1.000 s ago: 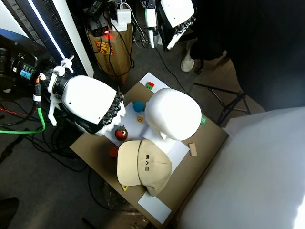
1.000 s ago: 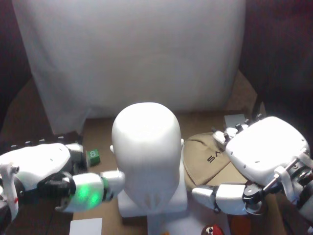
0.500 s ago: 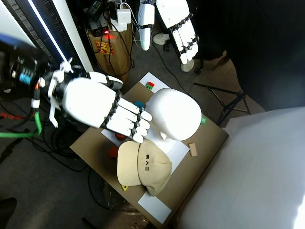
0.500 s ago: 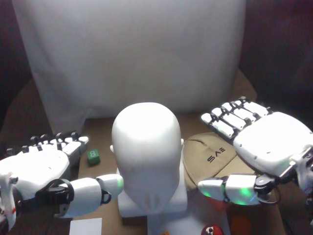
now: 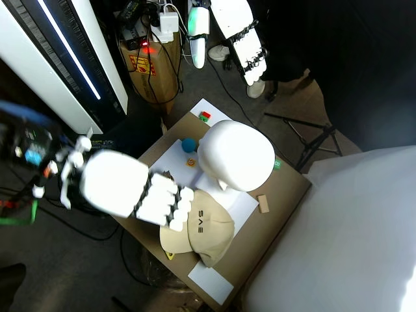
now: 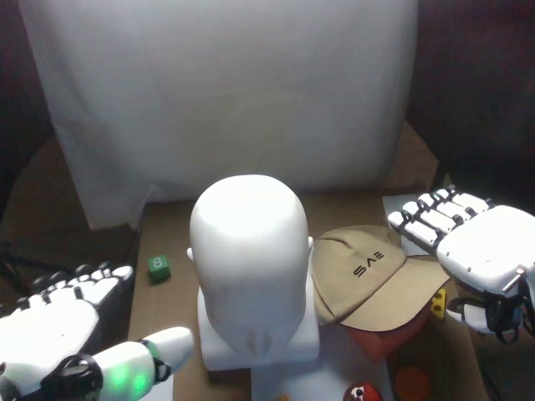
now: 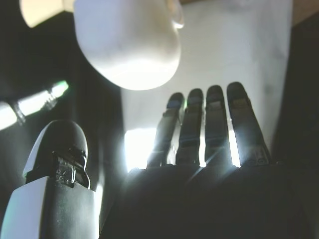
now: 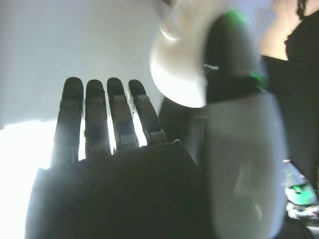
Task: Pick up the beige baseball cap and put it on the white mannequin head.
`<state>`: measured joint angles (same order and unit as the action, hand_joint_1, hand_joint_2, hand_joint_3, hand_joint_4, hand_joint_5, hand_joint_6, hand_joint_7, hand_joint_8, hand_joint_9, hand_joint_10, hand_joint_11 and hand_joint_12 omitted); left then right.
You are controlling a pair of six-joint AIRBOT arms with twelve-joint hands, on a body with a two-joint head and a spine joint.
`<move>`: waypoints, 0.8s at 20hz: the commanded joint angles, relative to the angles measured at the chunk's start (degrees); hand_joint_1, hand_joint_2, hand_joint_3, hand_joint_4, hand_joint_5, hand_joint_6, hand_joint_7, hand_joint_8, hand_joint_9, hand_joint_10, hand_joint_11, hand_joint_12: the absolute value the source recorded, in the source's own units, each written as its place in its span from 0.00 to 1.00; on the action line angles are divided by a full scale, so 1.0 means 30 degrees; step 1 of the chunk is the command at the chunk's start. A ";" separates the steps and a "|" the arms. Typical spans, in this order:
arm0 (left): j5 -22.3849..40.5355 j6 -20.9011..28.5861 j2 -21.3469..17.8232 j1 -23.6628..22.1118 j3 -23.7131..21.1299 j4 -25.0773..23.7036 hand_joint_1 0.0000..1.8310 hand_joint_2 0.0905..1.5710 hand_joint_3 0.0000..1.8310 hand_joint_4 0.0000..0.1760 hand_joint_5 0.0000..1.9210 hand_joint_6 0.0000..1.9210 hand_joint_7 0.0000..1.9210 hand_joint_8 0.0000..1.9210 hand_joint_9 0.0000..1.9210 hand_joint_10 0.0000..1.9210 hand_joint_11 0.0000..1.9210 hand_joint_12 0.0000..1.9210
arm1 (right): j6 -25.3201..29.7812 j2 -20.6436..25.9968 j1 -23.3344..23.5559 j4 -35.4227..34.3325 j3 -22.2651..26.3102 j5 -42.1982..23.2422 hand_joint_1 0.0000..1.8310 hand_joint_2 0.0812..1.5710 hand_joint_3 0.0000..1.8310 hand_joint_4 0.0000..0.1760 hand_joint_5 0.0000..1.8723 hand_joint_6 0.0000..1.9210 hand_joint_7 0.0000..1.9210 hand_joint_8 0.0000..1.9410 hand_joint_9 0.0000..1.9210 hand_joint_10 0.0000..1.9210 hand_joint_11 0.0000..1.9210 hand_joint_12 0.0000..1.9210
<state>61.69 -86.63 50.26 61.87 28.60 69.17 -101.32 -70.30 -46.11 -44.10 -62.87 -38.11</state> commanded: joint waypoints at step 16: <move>0.3564 0.2742 0.2998 0.2399 0.2650 -0.4427 0.00 0.68 0.00 0.00 0.00 0.00 0.00 0.00 0.00 0.00 0.02 0.02 | 0.0612 -0.5924 -0.1042 0.2059 -0.8122 -0.0243 0.68 0.72 0.00 0.00 0.03 0.00 0.05 0.00 0.04 0.00 0.00 0.20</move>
<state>67.31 -78.81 59.24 69.30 36.38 58.92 -99.46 -88.68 -49.54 -39.13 -87.35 -33.95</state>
